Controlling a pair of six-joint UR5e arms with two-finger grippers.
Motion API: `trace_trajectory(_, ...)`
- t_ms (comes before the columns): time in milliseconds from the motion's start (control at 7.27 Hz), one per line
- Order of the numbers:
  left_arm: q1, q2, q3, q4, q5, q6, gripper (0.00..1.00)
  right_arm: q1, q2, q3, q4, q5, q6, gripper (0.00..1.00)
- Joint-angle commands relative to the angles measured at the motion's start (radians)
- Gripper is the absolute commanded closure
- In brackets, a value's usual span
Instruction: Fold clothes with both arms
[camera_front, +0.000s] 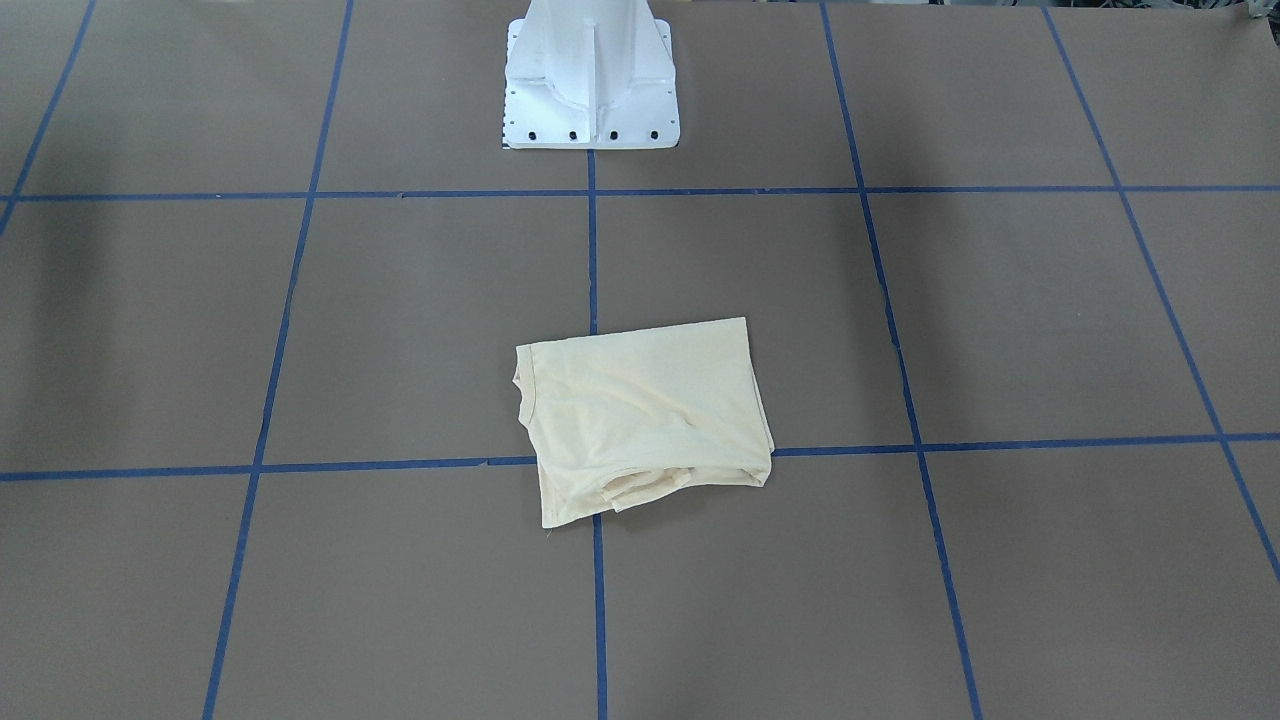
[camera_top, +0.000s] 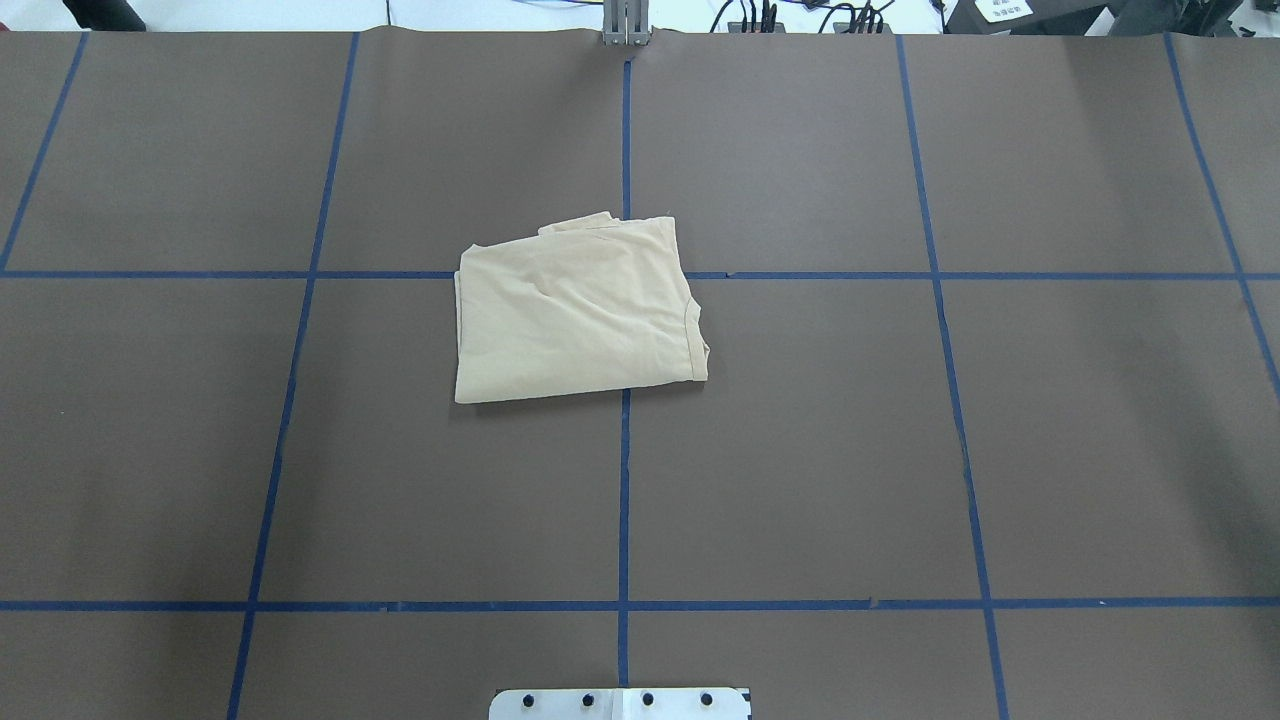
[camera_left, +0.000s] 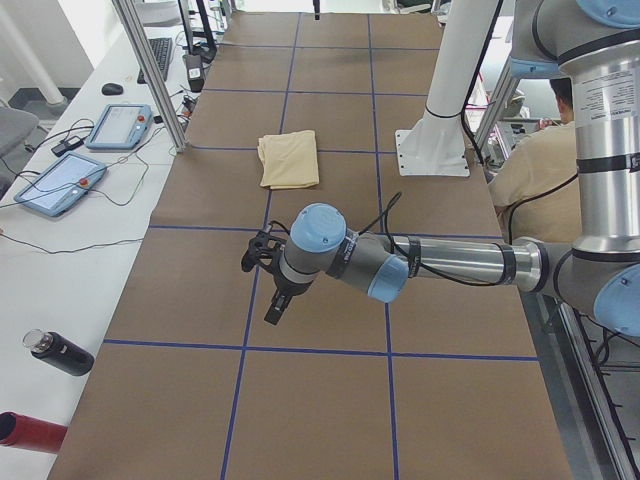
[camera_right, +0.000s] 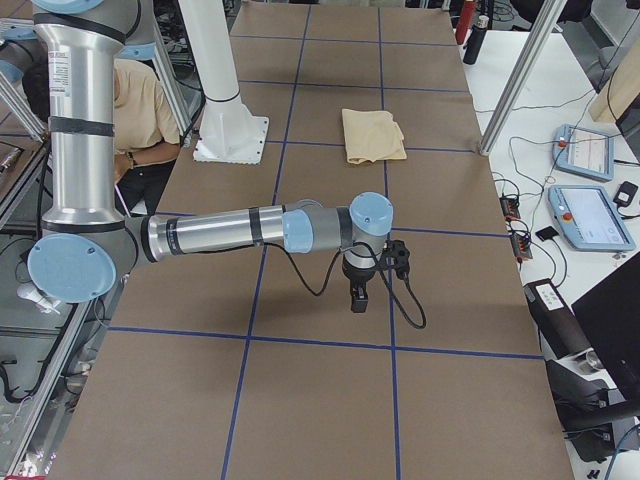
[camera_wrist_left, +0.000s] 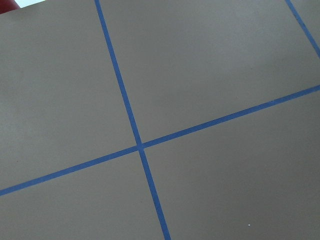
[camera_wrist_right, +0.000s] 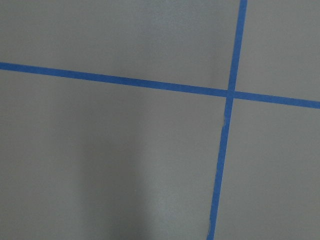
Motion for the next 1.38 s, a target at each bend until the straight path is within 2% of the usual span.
trace_trajectory(0, 0.001, -0.008, 0.01, -0.001, 0.0, 0.002, 0.0, 0.001, -0.032, -0.013, 0.002, -0.022, -0.001, 0.0)
trace_trajectory(275, 0.001, -0.009, 0.01, -0.001, 0.0, 0.002, 0.0, 0.056, -0.036, -0.004, -0.001, -0.022, -0.023, 0.0)
trace_trajectory(825, 0.001, -0.017, 0.048, 0.001, 0.0, -0.002, 0.0, 0.073, -0.043, 0.002, -0.006, -0.026, -0.062, 0.0)
trace_trajectory(1238, 0.0, -0.017, 0.041, 0.003, -0.002, -0.009, 0.0, 0.073, -0.066, 0.006, -0.004, -0.029, -0.073, 0.0)
